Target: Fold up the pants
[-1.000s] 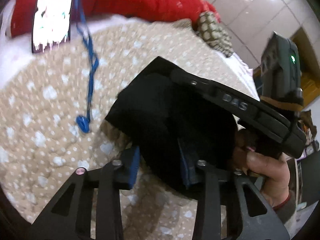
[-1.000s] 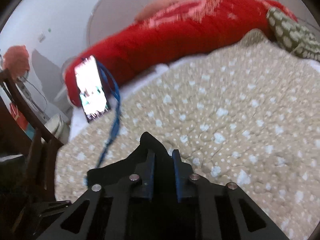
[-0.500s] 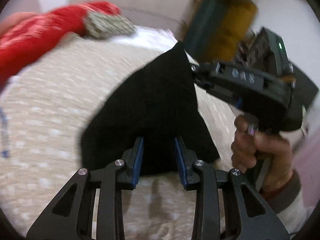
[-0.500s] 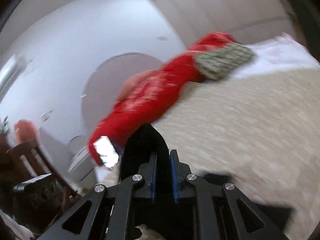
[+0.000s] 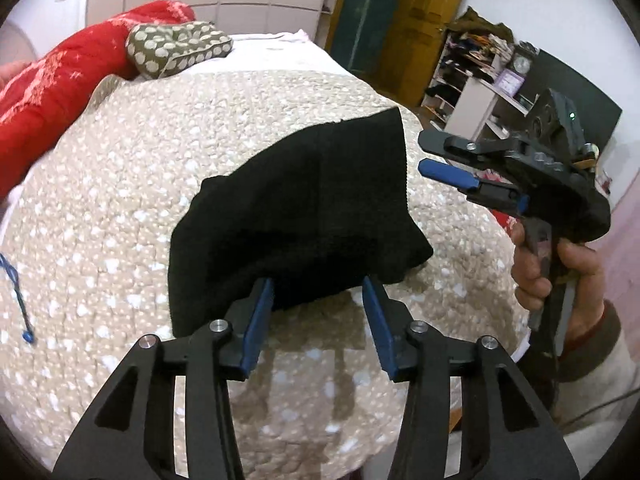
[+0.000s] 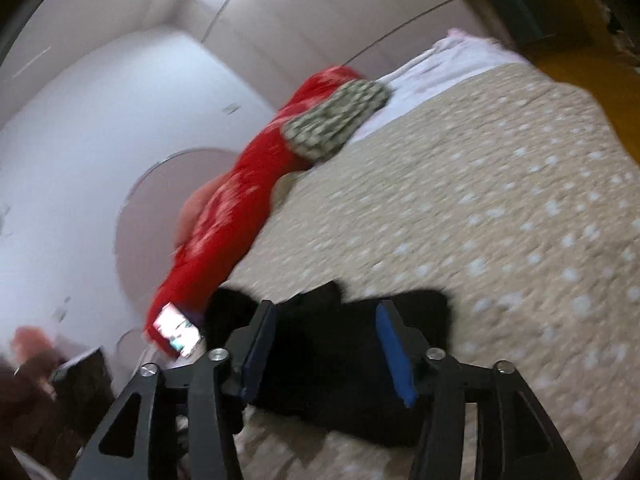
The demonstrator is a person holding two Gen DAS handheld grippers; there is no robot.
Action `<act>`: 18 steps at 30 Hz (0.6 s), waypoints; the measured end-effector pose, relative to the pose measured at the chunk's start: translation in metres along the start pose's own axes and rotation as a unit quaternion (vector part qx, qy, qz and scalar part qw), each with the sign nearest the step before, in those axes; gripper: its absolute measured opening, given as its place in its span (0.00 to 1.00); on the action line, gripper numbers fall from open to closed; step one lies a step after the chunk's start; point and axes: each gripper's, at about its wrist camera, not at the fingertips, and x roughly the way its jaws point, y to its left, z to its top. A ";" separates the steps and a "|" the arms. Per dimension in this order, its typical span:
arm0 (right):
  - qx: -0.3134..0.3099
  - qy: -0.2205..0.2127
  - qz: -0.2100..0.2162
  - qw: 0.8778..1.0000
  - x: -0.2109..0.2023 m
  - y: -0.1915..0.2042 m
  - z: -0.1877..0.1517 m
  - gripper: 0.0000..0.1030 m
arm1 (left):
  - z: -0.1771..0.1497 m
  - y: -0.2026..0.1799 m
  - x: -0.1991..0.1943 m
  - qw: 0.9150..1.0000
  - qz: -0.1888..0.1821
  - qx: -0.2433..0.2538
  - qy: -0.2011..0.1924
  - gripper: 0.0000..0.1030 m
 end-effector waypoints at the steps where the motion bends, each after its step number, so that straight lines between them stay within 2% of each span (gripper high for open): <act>1: 0.002 0.005 0.017 1.000 0.000 0.004 -0.003 0.59 | 0.000 0.001 0.005 1.000 0.002 0.003 0.004 0.44; 5: 0.024 0.012 0.080 0.996 0.017 0.015 -0.018 0.65 | -0.007 0.002 0.021 1.000 -0.004 -0.014 0.021 0.44; 8: 0.046 0.051 0.062 0.996 0.044 0.013 -0.026 0.65 | -0.011 0.001 0.021 0.999 -0.013 -0.028 0.027 0.44; 10: 0.049 0.059 0.068 0.995 0.057 0.012 -0.030 0.65 | -0.015 -0.001 0.015 0.999 -0.012 -0.025 0.028 0.44; 11: 0.045 0.069 0.061 0.995 0.067 0.012 -0.032 0.59 | -0.018 -0.001 0.008 0.999 -0.008 -0.019 0.027 0.44; 12: 0.039 0.076 0.058 0.995 0.074 0.014 -0.034 0.37 | -0.021 0.000 0.002 1.000 -0.003 -0.015 0.024 0.44; 14: 0.018 0.091 0.060 0.994 0.088 0.024 -0.033 0.15 | -0.024 0.007 -0.013 1.000 0.017 -0.015 0.011 0.44; 16: -0.033 0.092 0.045 0.994 0.094 0.046 -0.021 0.11 | -0.025 0.022 -0.025 0.999 0.040 -0.030 -0.001 0.44; 18: -0.116 0.074 0.057 0.989 0.089 0.087 0.000 0.10 | -0.020 0.041 -0.036 0.996 0.062 -0.061 -0.014 0.44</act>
